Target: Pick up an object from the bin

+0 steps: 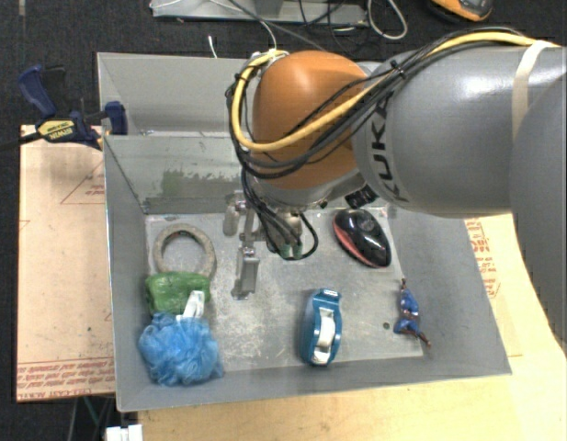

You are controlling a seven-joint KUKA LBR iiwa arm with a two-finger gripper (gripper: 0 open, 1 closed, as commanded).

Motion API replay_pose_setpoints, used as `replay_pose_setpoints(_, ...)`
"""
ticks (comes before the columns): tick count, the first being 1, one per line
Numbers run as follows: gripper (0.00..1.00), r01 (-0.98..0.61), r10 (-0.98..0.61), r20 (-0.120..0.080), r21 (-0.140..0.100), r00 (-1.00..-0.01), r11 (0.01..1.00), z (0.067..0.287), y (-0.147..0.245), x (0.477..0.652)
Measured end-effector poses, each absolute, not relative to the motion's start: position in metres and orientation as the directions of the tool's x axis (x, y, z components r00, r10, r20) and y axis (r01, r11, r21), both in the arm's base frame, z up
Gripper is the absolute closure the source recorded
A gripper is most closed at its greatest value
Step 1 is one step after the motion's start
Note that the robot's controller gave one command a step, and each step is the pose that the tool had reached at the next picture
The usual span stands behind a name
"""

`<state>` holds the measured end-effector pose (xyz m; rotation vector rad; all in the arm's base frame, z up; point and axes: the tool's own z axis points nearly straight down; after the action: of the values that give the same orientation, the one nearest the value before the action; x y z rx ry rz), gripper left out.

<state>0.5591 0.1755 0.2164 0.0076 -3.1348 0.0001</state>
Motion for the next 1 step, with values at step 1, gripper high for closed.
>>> replay_pose_setpoints(1,0.0,0.0,0.0,0.0,0.001,-1.0,1.0,0.2212,0.1742,0.5606)
